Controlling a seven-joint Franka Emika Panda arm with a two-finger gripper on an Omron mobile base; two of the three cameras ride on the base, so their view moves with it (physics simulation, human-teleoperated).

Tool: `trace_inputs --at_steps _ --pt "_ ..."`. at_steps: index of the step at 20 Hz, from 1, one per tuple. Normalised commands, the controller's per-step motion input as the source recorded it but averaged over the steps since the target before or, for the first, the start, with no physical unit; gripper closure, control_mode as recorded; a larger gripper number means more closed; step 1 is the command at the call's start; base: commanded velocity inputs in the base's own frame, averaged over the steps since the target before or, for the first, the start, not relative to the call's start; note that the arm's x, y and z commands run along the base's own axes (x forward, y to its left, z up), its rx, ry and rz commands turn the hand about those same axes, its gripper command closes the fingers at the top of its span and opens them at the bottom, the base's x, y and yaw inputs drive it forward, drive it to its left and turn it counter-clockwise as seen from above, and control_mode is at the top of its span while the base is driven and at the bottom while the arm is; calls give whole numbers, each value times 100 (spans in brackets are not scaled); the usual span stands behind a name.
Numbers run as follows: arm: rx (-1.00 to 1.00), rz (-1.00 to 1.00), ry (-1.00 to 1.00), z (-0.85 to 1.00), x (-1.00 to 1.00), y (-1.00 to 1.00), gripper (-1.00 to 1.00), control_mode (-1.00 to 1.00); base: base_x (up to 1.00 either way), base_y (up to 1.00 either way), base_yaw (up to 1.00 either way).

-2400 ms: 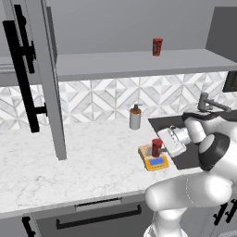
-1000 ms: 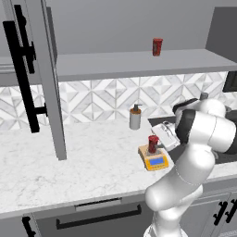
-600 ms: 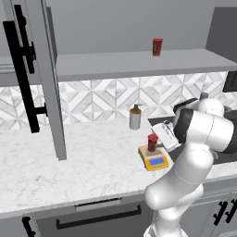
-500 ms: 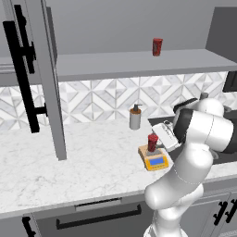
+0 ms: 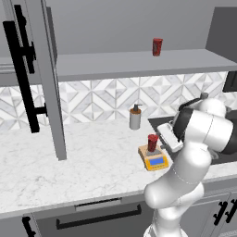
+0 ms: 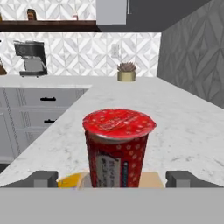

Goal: Pick the yogurt and place it on the digital scale for weighing, and close the cabinet.

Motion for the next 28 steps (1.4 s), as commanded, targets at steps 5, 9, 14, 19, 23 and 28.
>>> trace_inputs --at_steps 5,9,14,19,23,28 --pt "0 -10 -17 0 -30 -29 -100 -100 0 0 0" --pt "1 -15 -32 3 -62 -24 -100 -100 0 0 0" --pt "1 -21 -25 11 -65 -43 -100 -100 0 0 0" --pt "6 -23 -38 56 -48 -67 -100 -100 0 0 0" --pt "18 -10 -42 96 -29 -65 -100 -100 0 0 0" --pt "30 -8 -41 100 -25 -83 -100 -100 0 0 0"
